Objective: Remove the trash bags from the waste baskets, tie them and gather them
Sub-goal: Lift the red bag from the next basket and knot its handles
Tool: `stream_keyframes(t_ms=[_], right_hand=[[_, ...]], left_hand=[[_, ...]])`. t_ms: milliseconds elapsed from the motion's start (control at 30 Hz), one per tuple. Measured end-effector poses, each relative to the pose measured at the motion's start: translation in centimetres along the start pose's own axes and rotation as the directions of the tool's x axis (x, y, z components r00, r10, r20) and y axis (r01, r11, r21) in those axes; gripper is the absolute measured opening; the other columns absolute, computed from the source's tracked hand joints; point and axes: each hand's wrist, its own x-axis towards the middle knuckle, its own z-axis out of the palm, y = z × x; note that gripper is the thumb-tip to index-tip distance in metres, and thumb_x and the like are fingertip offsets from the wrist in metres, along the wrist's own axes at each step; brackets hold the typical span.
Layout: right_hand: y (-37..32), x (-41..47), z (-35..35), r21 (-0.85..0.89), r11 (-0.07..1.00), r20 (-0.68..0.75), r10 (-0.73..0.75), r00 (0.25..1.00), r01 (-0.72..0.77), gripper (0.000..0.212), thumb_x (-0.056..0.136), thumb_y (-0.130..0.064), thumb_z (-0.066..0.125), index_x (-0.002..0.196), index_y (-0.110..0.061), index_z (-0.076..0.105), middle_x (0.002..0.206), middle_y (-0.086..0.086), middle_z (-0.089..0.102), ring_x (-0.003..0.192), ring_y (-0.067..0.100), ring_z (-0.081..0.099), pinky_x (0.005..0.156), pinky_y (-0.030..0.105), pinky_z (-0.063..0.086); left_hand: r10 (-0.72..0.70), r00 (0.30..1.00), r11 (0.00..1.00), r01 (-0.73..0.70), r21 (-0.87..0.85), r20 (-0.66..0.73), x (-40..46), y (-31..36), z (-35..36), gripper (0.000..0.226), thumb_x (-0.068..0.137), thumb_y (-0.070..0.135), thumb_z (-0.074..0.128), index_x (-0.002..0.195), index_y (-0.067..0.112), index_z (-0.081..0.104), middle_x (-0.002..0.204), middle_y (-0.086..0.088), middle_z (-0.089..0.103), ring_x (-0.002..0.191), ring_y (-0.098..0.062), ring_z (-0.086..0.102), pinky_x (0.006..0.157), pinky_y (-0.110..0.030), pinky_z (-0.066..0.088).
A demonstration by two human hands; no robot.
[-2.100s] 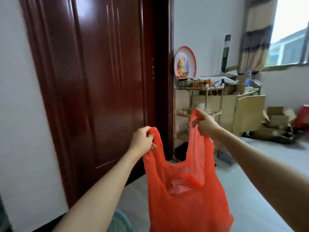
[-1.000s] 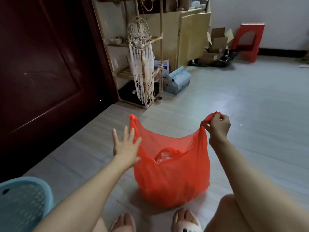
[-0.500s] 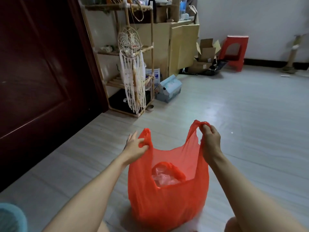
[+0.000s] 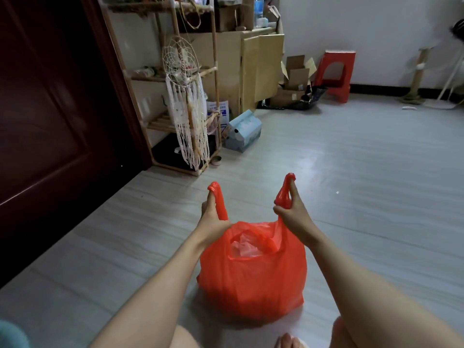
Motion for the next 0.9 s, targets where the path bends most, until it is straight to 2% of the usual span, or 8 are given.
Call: stream_keyframes(t_ms=[167,233,333,433,500,667,767,900], right_hand=[[1.2,1.3,-0.4,-0.116,0.991,-0.329,0.024,0.944,-0.066,0.02,0.089,-0.02,0.048,0.107,-0.014,0.041,0.097,0.011,0.065,0.082,0.028,0.059,0.06,0.028,0.039],[1.6,1.6,-1.1,0.047,0.996,-0.317,0.082,0.945,-0.071,0.031,0.086,-0.036,0.055,0.103,-0.015,0.039,0.092,0.003,0.064,0.083,0.023,0.06,0.06,0.027,0.041],[3.1,1.8,-2.3,-0.034,0.995,0.03,0.1,0.995,-0.099,0.083,0.076,-0.033,0.07,0.14,-0.026,0.018,0.141,0.005,0.043,0.122,0.025,0.049,0.1,0.045,0.042],[5.0,1.6,-3.3,-0.47,0.882,0.243,0.17,0.955,-0.037,0.11,0.068,-0.036,0.075,0.145,-0.034,-0.003,0.156,0.001,0.017,0.144,0.027,0.013,0.113,0.059,0.014],[5.9,1.4,-3.6,-0.594,0.803,0.308,0.28,0.909,-0.046,0.114,0.065,-0.034,0.077,0.146,-0.03,-0.003,0.156,-0.001,0.015,0.144,0.029,0.006,0.116,0.055,0.009],[6.8,1.9,-2.8,-0.64,0.767,0.39,0.363,0.846,-0.034,0.08,0.069,-0.016,0.072,0.139,-0.019,0.032,0.133,0.011,0.046,0.124,0.032,0.042,0.107,0.047,0.035],[6.9,2.8,-2.0,-0.506,0.859,0.335,0.279,0.9,-0.078,0.015,0.079,-0.001,0.06,0.092,-0.009,0.061,0.097,0.012,0.057,0.091,0.024,0.056,0.087,0.036,0.047],[7.7,3.9,-1.1,-0.425,0.9,0.253,0.217,0.943,-0.093,0.017,0.088,-0.006,0.048,0.075,-0.011,0.057,0.074,0.003,0.056,0.07,0.014,0.051,0.068,0.03,0.038]], left_hand=[[0.063,0.952,0.998,-0.055,0.035,-0.299,1.5,0.1,0.3,0.04,0.079,0.0,0.053,0.108,0.018,0.032,0.11,-0.011,0.054,0.101,-0.03,0.057,0.078,-0.031,0.046],[-0.031,0.943,0.989,-0.019,-0.146,-0.332,2.2,0.2,0.3,0.041,0.078,0.001,0.062,0.099,0.013,0.029,0.109,-0.011,0.058,0.098,-0.028,0.059,0.076,-0.034,0.047],[-0.102,0.995,0.95,0.104,-0.295,0.021,2.9,-0.8,-0.1,0.09,0.074,0.003,0.071,0.139,0.013,0.01,0.147,-0.009,0.032,0.124,-0.02,0.043,0.084,-0.028,0.047],[-0.148,0.948,0.98,0.101,0.174,0.283,2.9,-3.2,-0.8,0.128,0.063,0.019,0.082,0.145,0.027,-0.016,0.156,-0.006,0.012,0.143,-0.024,0.015,0.114,-0.041,0.023],[-0.177,0.936,0.827,-0.026,0.561,0.304,3.2,-4.5,-0.6,0.135,0.056,0.029,0.085,0.145,0.022,-0.016,0.158,-0.004,0.002,0.145,-0.03,-0.001,0.118,-0.048,0.008],[-0.175,0.94,0.76,-0.062,0.647,0.295,4.4,-5.3,1.0,0.131,0.055,0.025,0.085,0.146,0.02,-0.009,0.154,-0.009,0.019,0.141,-0.031,0.02,0.115,-0.039,0.023],[-0.162,0.953,0.859,0.008,0.511,0.257,5.1,-5.9,2.3,0.103,0.063,0.013,0.078,0.146,0.02,0.017,0.141,-0.012,0.044,0.129,-0.028,0.042,0.103,-0.033,0.038],[-0.068,0.983,0.928,0.0,0.372,0.17,6.2,-6.1,3.4,0.022,0.079,0.021,0.059,0.089,0.005,0.069,0.096,-0.019,0.07,0.096,-0.022,0.064,0.07,-0.033,0.046]])
